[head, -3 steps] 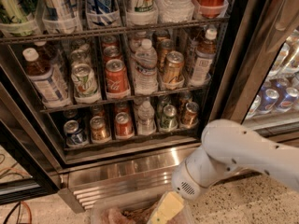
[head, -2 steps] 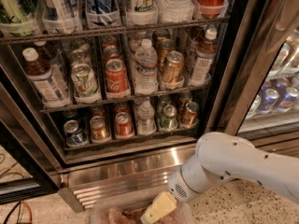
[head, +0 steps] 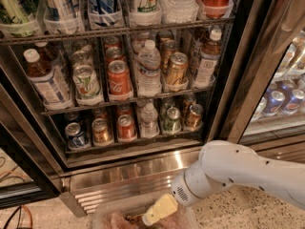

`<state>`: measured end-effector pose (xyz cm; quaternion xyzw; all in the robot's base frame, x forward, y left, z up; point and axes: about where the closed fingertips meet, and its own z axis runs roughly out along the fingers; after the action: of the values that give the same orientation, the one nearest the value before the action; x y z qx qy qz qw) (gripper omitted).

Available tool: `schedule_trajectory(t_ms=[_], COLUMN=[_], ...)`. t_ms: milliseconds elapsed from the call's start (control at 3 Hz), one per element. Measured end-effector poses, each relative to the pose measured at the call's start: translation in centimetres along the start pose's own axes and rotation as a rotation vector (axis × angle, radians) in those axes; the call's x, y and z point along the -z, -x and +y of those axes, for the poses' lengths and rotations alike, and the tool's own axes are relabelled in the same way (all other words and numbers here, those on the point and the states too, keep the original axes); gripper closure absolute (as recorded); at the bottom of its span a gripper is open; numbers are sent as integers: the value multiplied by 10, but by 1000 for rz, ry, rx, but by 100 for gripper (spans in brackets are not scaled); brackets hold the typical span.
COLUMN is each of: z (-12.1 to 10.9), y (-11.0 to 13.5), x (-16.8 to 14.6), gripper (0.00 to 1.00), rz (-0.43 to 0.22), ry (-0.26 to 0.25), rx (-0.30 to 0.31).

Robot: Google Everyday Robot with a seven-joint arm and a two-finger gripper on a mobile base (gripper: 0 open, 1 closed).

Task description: Pick coke can from bottom shelf of fridge

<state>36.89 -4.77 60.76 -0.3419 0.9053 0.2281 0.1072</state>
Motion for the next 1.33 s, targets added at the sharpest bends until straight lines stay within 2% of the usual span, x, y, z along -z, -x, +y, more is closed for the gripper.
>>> schedule_trajectory(t_ms=[333, 667, 1000, 1333], z=[-1, -12, -34, -51], y=[12, 24, 42, 59], x=[-15, -35, -35, -27], gripper=[0, 0, 0, 0], rz=[-40, -89, -158, -216], ry=[-24, -113, -228, -275], rx=[-17, -52, -42, -107])
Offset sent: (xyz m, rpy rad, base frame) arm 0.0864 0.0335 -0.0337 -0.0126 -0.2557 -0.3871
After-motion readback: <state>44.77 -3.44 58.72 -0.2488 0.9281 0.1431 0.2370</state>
